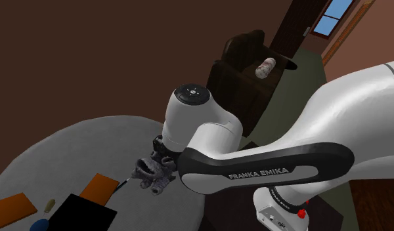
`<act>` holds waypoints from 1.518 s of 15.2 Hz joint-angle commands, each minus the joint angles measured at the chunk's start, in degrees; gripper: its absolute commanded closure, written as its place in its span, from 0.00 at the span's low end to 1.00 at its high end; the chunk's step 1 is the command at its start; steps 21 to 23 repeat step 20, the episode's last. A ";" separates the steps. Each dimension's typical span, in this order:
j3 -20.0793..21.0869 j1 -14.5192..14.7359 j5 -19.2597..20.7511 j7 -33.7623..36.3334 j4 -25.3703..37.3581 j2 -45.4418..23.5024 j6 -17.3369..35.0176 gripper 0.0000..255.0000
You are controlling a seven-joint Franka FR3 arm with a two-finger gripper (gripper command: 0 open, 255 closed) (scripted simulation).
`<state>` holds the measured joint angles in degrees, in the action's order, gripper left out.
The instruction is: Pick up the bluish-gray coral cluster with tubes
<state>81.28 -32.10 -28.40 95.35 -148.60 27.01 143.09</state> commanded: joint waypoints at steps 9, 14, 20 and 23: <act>-7.60 6.06 -0.18 -1.07 1.21 3.21 -5.77 1.00; -12.58 9.43 -0.07 -1.88 2.61 5.88 -10.56 1.00; -16.01 11.37 0.26 -2.44 4.01 7.87 -14.39 1.00; -16.01 11.37 0.26 -2.44 4.01 7.87 -14.39 1.00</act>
